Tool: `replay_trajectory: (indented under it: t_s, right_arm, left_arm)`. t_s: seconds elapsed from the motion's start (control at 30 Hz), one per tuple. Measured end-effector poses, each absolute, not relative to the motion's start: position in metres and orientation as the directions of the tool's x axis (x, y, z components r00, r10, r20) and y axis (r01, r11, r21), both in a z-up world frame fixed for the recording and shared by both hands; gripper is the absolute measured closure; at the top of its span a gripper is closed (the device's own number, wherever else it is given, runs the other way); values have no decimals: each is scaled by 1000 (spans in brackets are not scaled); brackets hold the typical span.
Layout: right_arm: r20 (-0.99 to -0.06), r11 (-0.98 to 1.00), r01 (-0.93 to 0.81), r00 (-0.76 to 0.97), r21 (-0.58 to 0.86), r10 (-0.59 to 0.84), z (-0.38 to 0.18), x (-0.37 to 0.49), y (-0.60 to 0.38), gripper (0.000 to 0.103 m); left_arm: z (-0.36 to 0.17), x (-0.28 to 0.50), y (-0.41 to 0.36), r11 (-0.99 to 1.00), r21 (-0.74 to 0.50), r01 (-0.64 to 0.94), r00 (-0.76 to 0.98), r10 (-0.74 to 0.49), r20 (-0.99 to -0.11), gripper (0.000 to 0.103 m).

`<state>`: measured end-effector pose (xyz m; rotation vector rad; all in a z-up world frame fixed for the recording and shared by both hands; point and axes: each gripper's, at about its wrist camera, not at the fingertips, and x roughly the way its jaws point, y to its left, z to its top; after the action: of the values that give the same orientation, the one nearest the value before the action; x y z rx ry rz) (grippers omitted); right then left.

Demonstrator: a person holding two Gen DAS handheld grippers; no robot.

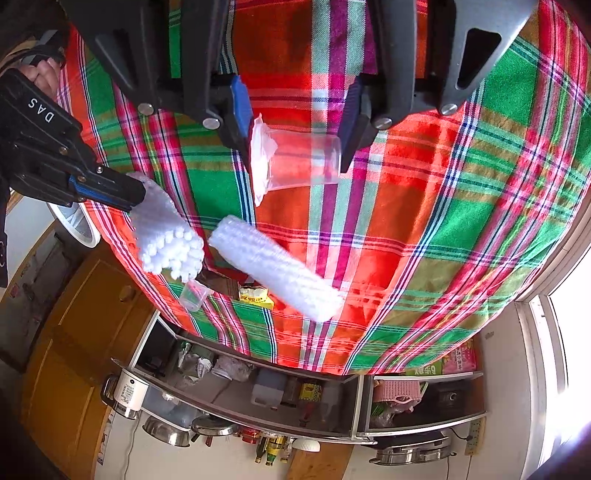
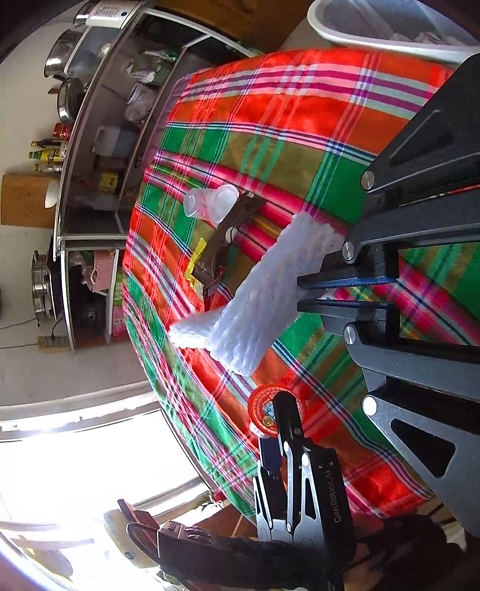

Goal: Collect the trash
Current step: 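Grasp the white foam net with the right gripper and lift it, then carry the plastic cup in the left gripper while the right carries the foam net over the bin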

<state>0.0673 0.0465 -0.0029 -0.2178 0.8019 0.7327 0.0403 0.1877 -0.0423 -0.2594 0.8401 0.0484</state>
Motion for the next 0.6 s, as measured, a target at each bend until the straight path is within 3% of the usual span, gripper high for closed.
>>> replay_trajectory:
  t_s: [0.6]
  right_arm:
    - [-657,816,-560,562,145,503,20,56,-8,97]
  left_arm:
    - [-11,35,146,981,-190,-36,709,-109,-697,60]
